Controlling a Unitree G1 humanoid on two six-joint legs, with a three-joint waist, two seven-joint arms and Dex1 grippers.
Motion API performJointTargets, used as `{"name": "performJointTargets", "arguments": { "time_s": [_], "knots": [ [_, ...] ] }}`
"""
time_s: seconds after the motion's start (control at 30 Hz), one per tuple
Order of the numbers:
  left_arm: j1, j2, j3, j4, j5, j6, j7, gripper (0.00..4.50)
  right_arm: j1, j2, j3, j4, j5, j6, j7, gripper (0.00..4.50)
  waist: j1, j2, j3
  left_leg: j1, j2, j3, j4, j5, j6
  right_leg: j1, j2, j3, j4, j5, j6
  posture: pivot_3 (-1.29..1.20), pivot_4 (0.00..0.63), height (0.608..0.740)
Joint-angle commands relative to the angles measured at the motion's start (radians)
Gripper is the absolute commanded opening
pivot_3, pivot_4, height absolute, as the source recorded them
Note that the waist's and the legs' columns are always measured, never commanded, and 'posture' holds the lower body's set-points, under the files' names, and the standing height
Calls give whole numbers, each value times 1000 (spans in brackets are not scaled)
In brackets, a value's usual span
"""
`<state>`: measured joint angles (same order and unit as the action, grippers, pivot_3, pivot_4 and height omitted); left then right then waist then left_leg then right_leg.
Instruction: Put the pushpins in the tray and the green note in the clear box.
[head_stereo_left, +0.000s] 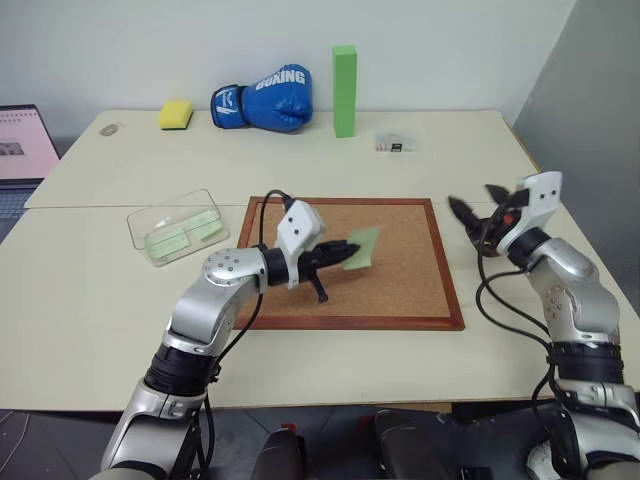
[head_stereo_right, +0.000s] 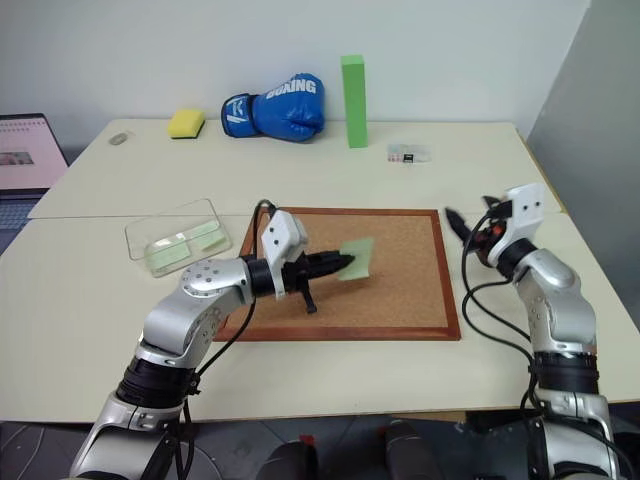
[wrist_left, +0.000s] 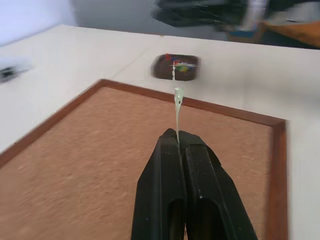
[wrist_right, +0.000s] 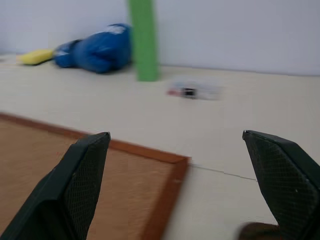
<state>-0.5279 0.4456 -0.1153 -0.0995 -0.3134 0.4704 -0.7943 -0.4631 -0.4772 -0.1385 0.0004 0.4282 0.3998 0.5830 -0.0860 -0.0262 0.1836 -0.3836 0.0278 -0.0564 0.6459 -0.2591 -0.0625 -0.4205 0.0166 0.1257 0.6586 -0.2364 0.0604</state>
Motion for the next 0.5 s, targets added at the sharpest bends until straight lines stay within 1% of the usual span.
{"name": "performJointTargets", "arguments": {
  "time_s": [0.03, 0.13, 0.23, 0.33, 0.43, 0.5],
  "knots": [
    [-45, 15, 83, 35, 27, -12, 87, 0, 25, -25, 54, -173, 55, 69, 78, 4496, 1, 0, 0, 0, 0, 0, 0, 0, 0, 0, 0, 0, 0, 0, 0, 0, 150, 740],
    [-77, 36, 183, 88, 43, -7, 192, 0, 31, -28, 119, -304, 106, 138, 123, 4496, 0, 0, 0, 0, 0, 0, 0, 0, 0, 0, 0, 0, 0, 0, 0, 0, 150, 740],
    [-115, 43, 315, 152, 61, 0, 366, 0, -3, -14, 171, -379, 144, 187, 144, 4496, -2, 0, 0, 0, 1, -1, 0, 0, 0, -1, 0, -1, 0, 0, 0, 0, 150, 740],
    [-137, 54, 368, 200, 93, -4, 469, 0, -37, 3, 188, -417, 179, 229, 141, 4496, 0, 0, 0, 0, 1, -1, 0, 0, 0, 0, 0, -2, 0, 0, 0, 0, 150, 740],
    [-181, 54, 451, 273, 115, 16, 624, 0, -101, 33, 191, -441, 233, 277, 130, 4496, 3, -2, 1, -1, 0, -1, 0, 0, 0, 0, 0, -2, 0, 0, 0, 0, 150, 740],
    [-182, 60, 462, 301, 129, 23, 668, 0, -132, 45, 191, -444, 248, 294, 126, 4496, 4, -2, 1, -2, 0, -3, 1, 0, 0, 0, 0, -3, 0, 0, 0, 0, 150, 740]
  ]
}}
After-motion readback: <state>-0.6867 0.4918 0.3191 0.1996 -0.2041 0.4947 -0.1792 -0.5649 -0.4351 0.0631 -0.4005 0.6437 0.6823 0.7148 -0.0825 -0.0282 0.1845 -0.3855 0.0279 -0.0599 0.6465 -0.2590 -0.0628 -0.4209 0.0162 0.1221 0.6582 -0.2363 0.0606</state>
